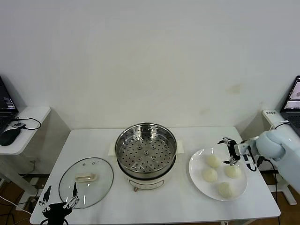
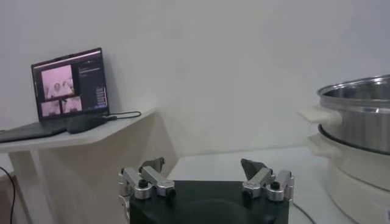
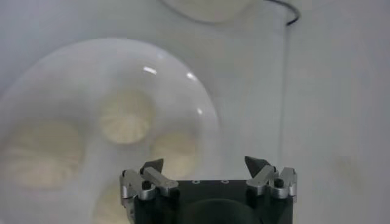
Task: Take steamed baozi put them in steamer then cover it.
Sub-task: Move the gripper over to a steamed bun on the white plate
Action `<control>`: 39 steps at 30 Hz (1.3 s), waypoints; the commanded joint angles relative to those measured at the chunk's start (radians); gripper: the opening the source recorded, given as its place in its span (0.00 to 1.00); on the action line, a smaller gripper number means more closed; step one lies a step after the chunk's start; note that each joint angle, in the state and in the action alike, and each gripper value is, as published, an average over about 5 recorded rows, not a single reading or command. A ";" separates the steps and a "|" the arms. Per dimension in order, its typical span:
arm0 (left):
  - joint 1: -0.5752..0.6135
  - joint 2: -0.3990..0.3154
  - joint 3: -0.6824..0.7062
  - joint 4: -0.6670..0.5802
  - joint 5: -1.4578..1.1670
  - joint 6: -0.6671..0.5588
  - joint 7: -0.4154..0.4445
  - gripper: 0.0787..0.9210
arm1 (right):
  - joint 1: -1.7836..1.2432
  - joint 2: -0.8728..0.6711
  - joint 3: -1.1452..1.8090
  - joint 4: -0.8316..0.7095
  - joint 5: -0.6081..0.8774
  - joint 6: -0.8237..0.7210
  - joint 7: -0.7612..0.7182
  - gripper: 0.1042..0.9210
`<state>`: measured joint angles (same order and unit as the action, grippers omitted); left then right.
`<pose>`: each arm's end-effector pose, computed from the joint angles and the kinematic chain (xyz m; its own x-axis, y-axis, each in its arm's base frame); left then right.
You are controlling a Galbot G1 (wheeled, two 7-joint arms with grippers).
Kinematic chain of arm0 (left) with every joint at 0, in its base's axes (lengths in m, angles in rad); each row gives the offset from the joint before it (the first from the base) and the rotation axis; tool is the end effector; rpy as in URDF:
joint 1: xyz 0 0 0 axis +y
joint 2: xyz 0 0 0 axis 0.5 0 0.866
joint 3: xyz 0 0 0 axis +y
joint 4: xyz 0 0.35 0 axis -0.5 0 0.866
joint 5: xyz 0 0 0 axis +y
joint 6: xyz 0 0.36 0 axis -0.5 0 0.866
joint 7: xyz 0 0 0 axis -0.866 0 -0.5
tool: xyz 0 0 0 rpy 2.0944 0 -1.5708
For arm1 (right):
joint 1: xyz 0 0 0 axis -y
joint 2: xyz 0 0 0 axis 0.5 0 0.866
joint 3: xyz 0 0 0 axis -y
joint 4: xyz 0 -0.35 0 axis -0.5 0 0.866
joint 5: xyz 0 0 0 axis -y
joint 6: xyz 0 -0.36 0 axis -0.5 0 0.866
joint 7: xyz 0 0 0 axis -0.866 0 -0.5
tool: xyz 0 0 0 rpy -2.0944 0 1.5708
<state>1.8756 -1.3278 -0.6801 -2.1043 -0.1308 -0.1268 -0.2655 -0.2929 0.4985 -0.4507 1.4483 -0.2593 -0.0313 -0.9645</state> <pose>0.0962 0.0871 -0.3273 -0.9633 -0.2476 0.1035 -0.2257 0.9562 0.1866 0.4530 -0.2047 -0.1890 -0.3750 -0.1649 0.9123 -0.8940 -0.1962 -0.4029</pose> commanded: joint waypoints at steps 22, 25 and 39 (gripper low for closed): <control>-0.006 0.005 -0.007 0.004 0.004 -0.007 0.011 0.88 | 0.153 0.249 -0.240 -0.283 -0.022 -0.055 0.010 0.88; -0.006 0.004 -0.007 0.007 0.005 -0.010 0.010 0.88 | 0.153 0.257 -0.243 -0.293 -0.028 -0.062 0.009 0.88; -0.002 0.000 -0.006 0.006 0.005 -0.021 0.009 0.88 | 0.157 0.261 -0.243 -0.305 -0.034 -0.075 0.003 0.72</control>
<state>1.8705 -1.3278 -0.6866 -2.0966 -0.1262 -0.1451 -0.2558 -0.1390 0.7419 -0.6877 1.1596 -0.2906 -0.1017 -0.9617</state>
